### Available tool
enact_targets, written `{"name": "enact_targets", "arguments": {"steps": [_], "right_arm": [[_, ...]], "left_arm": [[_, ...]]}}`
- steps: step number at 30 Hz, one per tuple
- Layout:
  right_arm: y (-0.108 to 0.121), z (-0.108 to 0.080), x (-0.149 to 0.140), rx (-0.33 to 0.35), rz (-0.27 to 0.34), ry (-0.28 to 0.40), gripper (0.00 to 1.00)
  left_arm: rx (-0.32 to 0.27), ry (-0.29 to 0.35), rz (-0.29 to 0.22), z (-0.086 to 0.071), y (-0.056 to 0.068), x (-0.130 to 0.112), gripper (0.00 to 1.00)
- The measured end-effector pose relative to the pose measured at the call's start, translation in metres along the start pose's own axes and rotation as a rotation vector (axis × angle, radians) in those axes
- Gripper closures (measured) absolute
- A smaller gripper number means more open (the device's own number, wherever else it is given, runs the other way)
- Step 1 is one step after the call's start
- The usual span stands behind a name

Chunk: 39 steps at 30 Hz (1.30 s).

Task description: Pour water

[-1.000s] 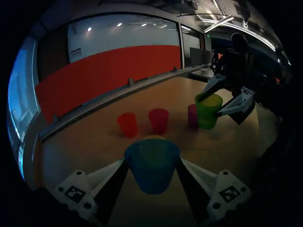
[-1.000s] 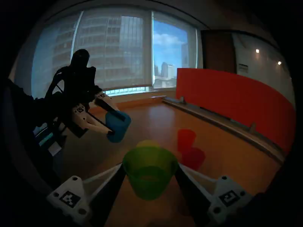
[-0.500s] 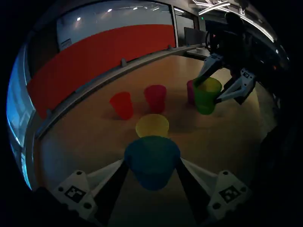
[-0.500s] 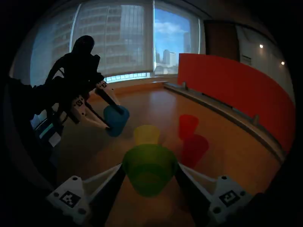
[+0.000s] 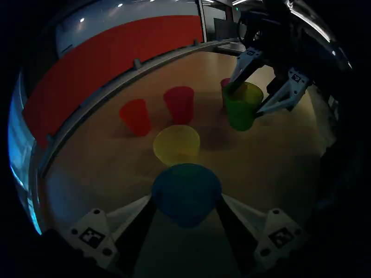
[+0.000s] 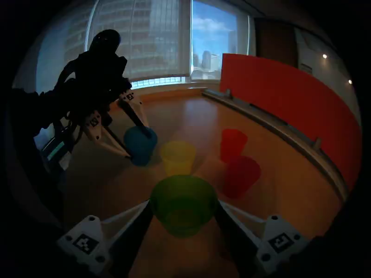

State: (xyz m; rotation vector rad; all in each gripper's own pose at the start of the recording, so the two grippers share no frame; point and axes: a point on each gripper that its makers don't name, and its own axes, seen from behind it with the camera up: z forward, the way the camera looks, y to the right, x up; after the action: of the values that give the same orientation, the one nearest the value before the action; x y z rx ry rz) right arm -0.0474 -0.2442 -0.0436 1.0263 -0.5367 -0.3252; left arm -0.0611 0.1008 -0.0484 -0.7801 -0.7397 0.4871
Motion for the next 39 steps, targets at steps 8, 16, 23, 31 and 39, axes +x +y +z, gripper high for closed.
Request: {"name": "enact_targets", "arguments": {"steps": [8, 16, 23, 31, 39], "right_arm": [[-0.001, 0.005, -0.004, 0.006, 0.011, -0.003, 0.09], [-0.001, 0.009, -0.006, 0.005, 0.016, -0.007, 0.09], [-0.003, 0.012, -0.008, 0.007, 0.018, -0.011, 0.09], [-0.003, 0.015, -0.011, 0.005, 0.016, -0.019, 0.09], [-0.004, 0.017, -0.012, 0.003, 0.013, -0.025, 0.09]], "left_arm": [[-0.017, -0.005, -0.008, 0.009, 0.002, -0.005, 0.14], [-0.031, -0.006, -0.015, 0.015, 0.006, -0.009, 0.14], [-0.037, 0.006, -0.022, 0.017, 0.008, -0.012, 0.13], [-0.042, 0.014, -0.043, 0.015, 0.007, -0.016, 0.13], [-0.044, -0.006, -0.043, 0.012, 0.008, -0.029, 0.13]]}}
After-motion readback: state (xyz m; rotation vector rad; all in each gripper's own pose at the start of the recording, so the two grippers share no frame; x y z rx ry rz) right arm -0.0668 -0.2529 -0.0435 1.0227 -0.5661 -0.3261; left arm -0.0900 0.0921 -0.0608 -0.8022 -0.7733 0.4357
